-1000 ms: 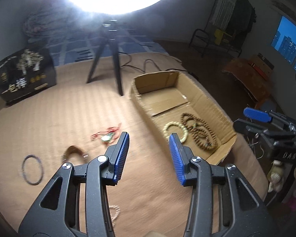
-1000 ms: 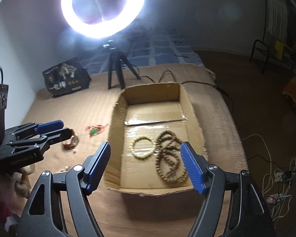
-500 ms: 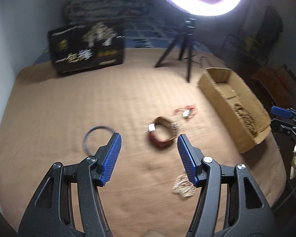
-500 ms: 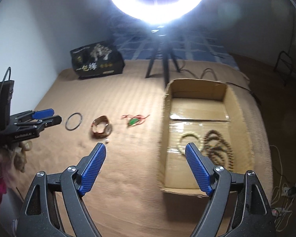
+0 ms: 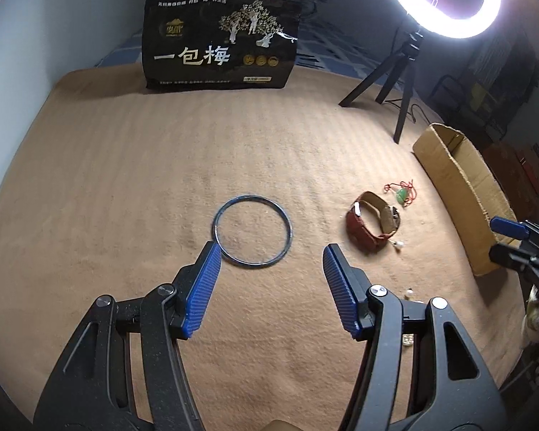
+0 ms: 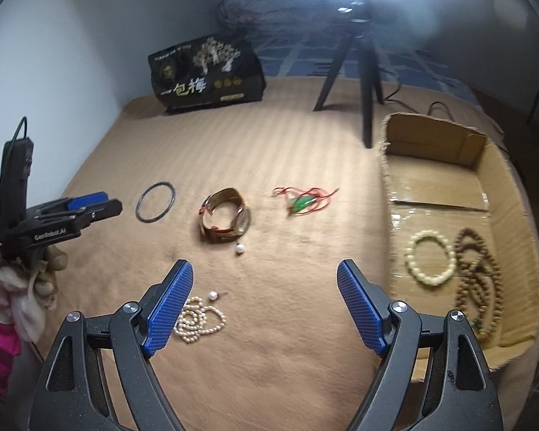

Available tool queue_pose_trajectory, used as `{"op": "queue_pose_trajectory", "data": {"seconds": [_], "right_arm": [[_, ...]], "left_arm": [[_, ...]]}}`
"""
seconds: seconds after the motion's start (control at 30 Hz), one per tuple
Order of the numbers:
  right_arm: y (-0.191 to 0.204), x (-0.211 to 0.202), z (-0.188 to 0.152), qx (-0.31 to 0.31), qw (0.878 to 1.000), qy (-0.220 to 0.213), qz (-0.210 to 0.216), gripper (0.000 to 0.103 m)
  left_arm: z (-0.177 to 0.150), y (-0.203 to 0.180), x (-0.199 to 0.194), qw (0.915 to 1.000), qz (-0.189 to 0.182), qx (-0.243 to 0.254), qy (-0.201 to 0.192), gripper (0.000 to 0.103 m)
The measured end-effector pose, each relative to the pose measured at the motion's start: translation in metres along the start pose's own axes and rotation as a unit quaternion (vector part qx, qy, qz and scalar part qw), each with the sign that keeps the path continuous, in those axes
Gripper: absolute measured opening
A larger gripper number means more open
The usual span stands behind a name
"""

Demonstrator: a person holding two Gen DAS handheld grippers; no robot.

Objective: Organize jewelry
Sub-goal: 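Close left gripper on the blue bangle while right gripper closes on a white pearl earring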

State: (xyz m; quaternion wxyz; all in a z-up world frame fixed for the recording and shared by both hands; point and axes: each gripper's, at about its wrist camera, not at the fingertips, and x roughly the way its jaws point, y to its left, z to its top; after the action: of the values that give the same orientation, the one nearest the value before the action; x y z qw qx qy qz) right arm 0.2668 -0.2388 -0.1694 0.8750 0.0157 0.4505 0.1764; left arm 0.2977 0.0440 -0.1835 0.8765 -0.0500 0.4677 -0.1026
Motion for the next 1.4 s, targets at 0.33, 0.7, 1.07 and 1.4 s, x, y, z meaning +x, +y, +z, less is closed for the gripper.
{"op": "queue_pose_trajectory", "data": {"seconds": [0.33,0.7,1.07,1.4], "right_arm": [[0.02,0.035,0.0,-0.036,0.999,0.025,-0.005,0.082],[0.027,0.064,0.002,-0.043,0.998,0.04,0.001,0.082],[0.036,0.082,0.006,-0.064,0.997,0.044,-0.001,0.082],[0.034,0.103,0.009,-0.072,0.995,0.063,-0.014,0.043]], "left_arm": [[0.0,0.001,0.034,0.9992,0.036,-0.009,0.017,0.081],[0.001,0.007,0.064,0.9974,0.055,-0.036,0.031,0.081],[0.007,-0.002,0.085,0.9944,0.098,-0.024,0.032,0.086],[0.005,0.003,0.088,0.995,0.093,-0.027,0.023,0.092]]}}
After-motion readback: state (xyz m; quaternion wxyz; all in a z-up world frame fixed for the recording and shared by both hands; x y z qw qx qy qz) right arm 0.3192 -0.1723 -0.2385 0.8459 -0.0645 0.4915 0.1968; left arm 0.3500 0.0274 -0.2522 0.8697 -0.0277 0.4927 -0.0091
